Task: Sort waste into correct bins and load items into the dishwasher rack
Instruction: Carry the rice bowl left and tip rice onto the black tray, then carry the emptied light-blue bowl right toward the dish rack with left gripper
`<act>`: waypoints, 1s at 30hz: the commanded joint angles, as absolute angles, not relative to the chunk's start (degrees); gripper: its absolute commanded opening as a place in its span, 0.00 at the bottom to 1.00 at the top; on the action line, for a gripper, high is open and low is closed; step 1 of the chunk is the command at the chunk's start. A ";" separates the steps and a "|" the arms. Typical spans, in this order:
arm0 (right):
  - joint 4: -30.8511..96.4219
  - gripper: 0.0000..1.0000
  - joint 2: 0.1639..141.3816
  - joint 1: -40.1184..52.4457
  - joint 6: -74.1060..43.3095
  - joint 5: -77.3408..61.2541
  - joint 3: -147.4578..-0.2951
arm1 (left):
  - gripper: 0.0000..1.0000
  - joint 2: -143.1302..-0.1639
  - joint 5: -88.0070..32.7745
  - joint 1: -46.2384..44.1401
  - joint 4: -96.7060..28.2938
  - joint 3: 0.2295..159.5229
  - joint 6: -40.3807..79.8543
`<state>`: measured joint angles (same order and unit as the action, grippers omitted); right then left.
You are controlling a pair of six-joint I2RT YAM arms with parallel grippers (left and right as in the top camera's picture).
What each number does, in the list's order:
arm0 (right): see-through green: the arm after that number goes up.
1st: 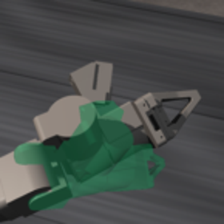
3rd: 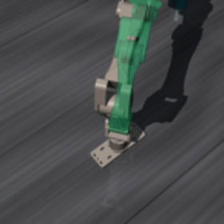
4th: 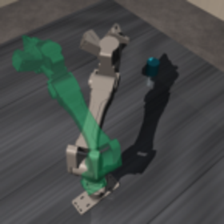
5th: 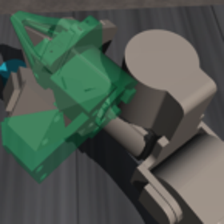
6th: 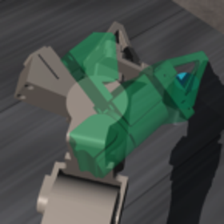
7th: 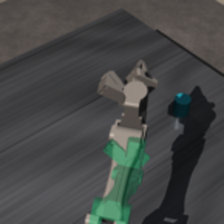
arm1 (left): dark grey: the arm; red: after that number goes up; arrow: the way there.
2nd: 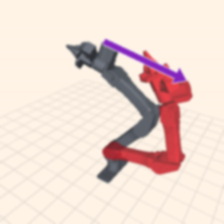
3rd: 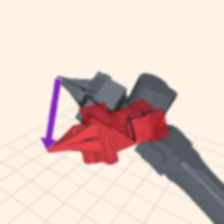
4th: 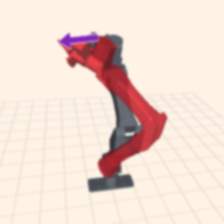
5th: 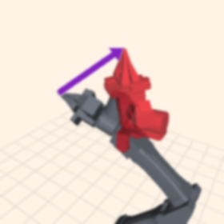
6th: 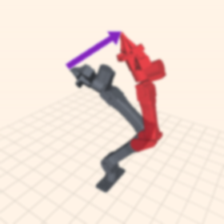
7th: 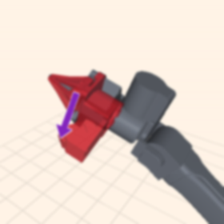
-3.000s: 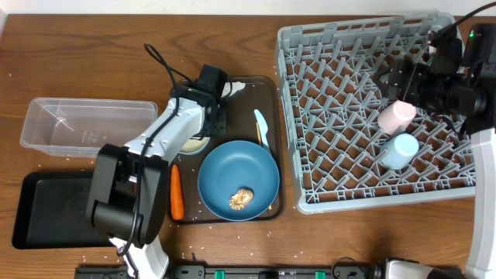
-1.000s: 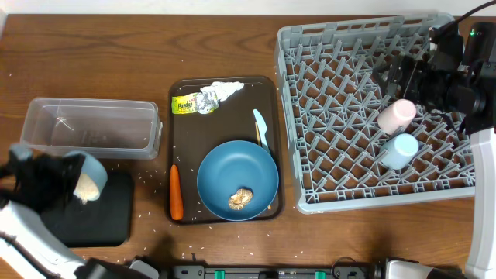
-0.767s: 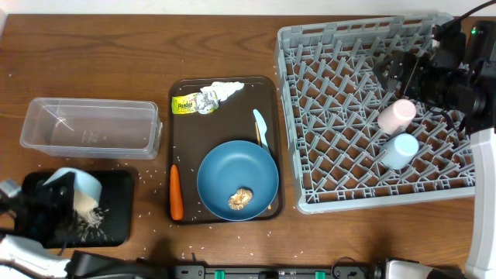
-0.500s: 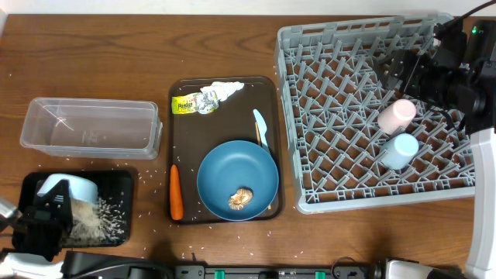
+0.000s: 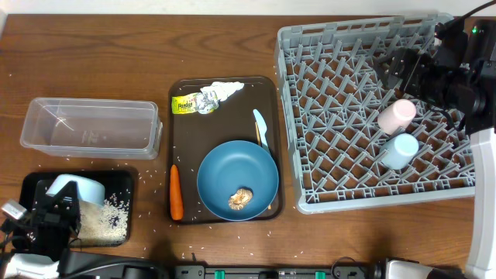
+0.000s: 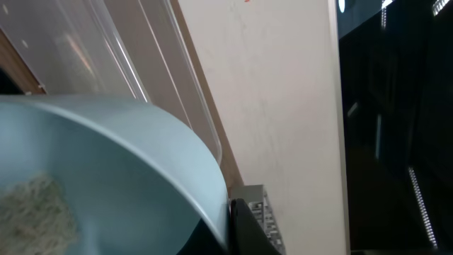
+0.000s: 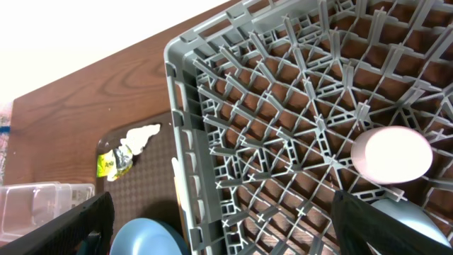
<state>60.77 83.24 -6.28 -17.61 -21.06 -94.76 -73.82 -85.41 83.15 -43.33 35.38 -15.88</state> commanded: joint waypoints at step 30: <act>59.99 0.94 83.24 -5.93 -18.39 -22.13 -94.70 | 0.06 -69.87 -86.89 69.43 -52.36 42.24 -23.24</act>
